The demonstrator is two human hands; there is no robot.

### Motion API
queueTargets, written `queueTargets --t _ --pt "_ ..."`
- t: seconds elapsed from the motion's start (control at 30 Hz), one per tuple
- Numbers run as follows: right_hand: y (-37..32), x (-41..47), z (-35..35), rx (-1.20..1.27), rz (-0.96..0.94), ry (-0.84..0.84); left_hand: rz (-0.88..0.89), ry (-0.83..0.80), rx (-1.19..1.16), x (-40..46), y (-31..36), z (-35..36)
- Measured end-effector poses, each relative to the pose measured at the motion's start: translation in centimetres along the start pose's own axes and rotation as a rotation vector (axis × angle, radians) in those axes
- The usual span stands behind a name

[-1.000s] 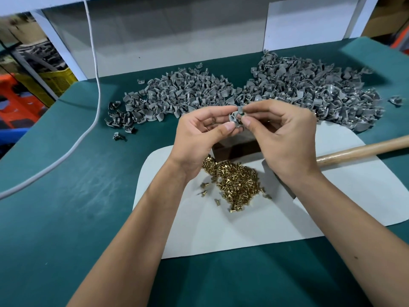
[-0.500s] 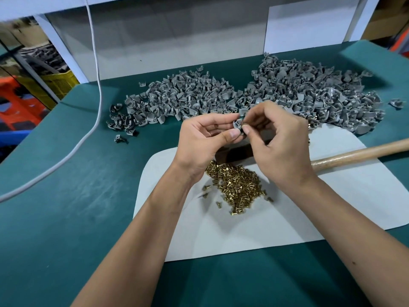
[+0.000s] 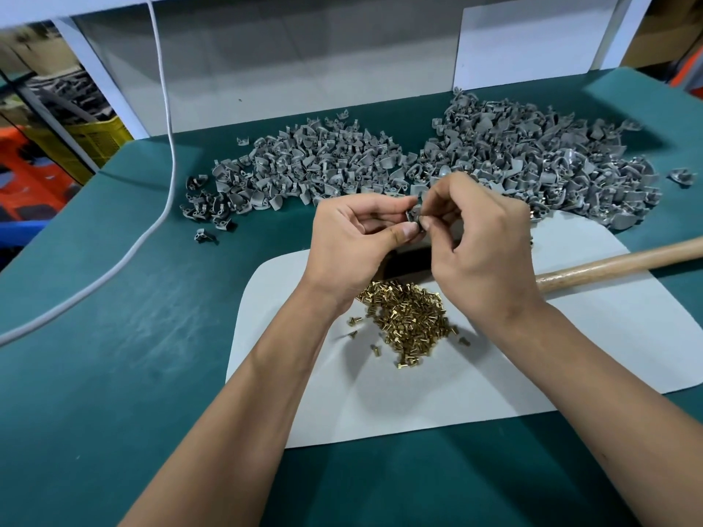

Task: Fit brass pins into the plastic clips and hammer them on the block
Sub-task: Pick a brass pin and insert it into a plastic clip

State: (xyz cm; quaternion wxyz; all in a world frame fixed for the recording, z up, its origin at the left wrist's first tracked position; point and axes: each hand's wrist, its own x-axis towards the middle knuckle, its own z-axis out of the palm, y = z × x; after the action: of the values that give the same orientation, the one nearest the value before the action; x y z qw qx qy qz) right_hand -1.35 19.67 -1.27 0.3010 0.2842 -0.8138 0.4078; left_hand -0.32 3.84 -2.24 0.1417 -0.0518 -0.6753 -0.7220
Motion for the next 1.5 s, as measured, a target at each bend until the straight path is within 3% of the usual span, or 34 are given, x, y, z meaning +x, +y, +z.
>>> queueTargets --t 0.53,0.9,1.5 --pt "1.5 0.6 -0.7 -0.041 -0.096 -0.027 -0.170 -0.064 -0.251 0.0 0.5 -0.6" --pt "1.3 0.5 -0.6 -0.011 0.011 -0.001 0.083 0.026 0.049 -0.3 0.1 0.4" --pt "0.7 0.2 0.1 -0.051 0.104 0.051 0.063 0.137 0.080 -0.7 -0.1 1.9"
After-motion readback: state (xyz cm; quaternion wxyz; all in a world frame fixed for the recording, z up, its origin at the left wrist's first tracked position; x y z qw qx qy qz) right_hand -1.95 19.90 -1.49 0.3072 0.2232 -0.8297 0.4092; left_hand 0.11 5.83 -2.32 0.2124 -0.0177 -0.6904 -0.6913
